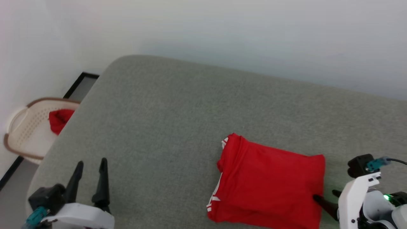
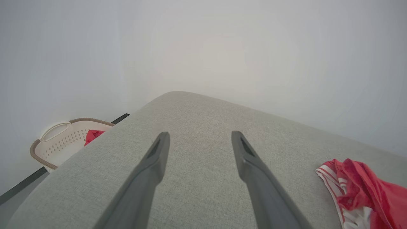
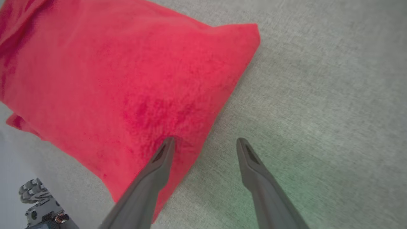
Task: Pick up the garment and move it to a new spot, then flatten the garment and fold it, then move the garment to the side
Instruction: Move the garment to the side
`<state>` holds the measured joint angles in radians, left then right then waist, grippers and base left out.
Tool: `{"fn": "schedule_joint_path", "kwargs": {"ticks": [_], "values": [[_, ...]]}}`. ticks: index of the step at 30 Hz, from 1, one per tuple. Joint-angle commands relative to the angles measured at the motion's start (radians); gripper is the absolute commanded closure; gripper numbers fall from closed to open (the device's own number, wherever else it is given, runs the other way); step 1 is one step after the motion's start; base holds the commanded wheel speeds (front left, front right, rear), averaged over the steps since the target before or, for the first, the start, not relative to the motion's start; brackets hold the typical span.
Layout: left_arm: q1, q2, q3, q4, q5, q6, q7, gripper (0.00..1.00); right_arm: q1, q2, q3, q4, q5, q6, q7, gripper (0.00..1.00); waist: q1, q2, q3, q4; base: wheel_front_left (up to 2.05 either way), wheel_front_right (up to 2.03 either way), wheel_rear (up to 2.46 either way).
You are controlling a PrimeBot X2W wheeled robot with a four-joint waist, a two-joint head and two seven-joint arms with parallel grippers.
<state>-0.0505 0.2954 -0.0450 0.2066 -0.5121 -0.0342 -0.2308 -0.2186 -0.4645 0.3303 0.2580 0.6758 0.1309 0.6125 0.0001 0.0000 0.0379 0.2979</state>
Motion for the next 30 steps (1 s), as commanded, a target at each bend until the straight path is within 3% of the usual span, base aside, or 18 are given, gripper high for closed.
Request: {"fn": "schedule_joint_path", "kwargs": {"ticks": [1,9,10,11,22,30], "values": [[-0.014,-0.004,-0.003,0.005,-0.008,-0.003,-0.007,0.0,-0.015,0.009,-0.01,-0.004,-0.007,0.0,0.017,0.0,-0.0001,0.0,0.035,0.029,0.0,0.0,0.0],[-0.05,-0.023,-0.007,0.049,-0.011,-0.019,-0.021,0.0,-0.032,0.07,-0.04,0.014,-0.025,0.0,0.139,0.0,-0.0001,0.0,0.068,0.051,0.0,0.0,0.0],[-0.054,-0.025,-0.006,0.054,-0.012,-0.02,-0.022,0.0,-0.031,0.075,-0.038,0.02,-0.027,0.0,0.151,0.9,-0.0001,0.0,0.07,0.053,0.0,0.0,0.0],[-0.058,-0.028,-0.005,0.058,-0.014,-0.022,-0.023,0.0,-0.033,0.076,-0.029,0.018,-0.031,0.0,0.159,1.0,-0.0001,0.0,0.071,0.054,0.0,0.0,0.0],[-0.069,-0.032,0.008,0.086,-0.01,-0.031,-0.032,0.0,-0.092,0.056,-0.044,0.001,-0.052,0.0,0.143,1.0,-0.0001,0.0,0.066,0.045,0.0,0.0,0.0],[-0.06,-0.024,0.008,0.07,0.012,-0.033,-0.033,0.0,-0.126,0.009,-0.018,-0.046,-0.059,0.0,0.149,1.0,-0.0001,0.0,0.047,-0.001,0.0,0.0,0.0]]}}
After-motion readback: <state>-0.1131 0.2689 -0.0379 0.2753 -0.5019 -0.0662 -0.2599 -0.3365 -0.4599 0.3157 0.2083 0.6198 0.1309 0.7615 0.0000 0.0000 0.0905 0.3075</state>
